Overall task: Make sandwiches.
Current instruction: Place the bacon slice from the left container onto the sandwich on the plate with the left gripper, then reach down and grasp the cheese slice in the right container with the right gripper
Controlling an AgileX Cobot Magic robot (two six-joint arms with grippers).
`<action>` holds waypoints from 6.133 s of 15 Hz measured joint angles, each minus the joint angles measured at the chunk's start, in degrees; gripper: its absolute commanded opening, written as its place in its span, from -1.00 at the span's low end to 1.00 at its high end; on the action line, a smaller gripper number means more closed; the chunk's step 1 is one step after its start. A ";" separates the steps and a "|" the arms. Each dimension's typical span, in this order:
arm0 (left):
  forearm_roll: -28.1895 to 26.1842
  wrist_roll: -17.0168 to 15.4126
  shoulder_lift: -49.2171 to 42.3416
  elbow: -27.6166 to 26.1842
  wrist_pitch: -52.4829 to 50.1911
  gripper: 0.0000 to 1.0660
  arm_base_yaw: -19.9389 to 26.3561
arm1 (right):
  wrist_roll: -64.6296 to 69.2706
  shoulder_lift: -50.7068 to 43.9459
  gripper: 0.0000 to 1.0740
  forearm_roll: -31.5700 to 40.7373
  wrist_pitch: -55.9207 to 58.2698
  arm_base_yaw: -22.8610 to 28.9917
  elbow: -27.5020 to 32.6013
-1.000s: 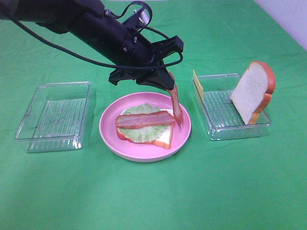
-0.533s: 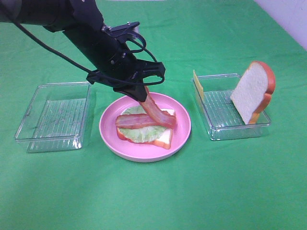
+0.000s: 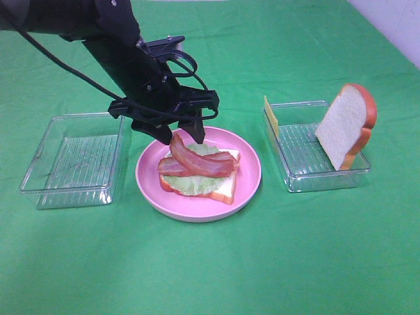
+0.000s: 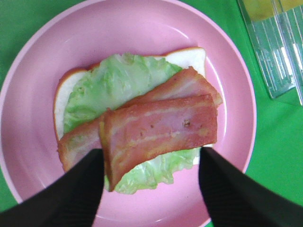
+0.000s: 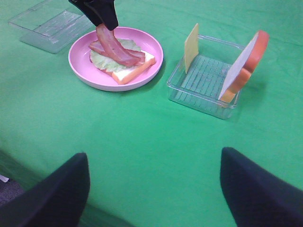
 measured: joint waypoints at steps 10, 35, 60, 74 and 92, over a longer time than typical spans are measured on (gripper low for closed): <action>16.73 -7.22 -14.73 0.00 10.37 0.47 0.00 | 0.00 0.00 0.35 0.00 0.00 0.00 0.00; 19.08 -0.11 -99.12 49.10 25.73 0.46 -0.06 | 0.00 0.00 0.35 0.00 0.00 0.00 0.00; 18.62 4.98 -114.36 59.64 17.59 0.46 -0.06 | 27.22 32.09 0.33 -18.33 -1.83 0.00 -5.90; 18.62 4.98 -114.36 59.64 17.53 0.46 -0.06 | 23.20 80.96 0.31 -9.40 -7.91 0.00 -36.96; 18.62 4.98 -114.36 59.64 17.53 0.46 -0.06 | 13.64 126.11 0.04 4.41 6.53 -5.67 -81.07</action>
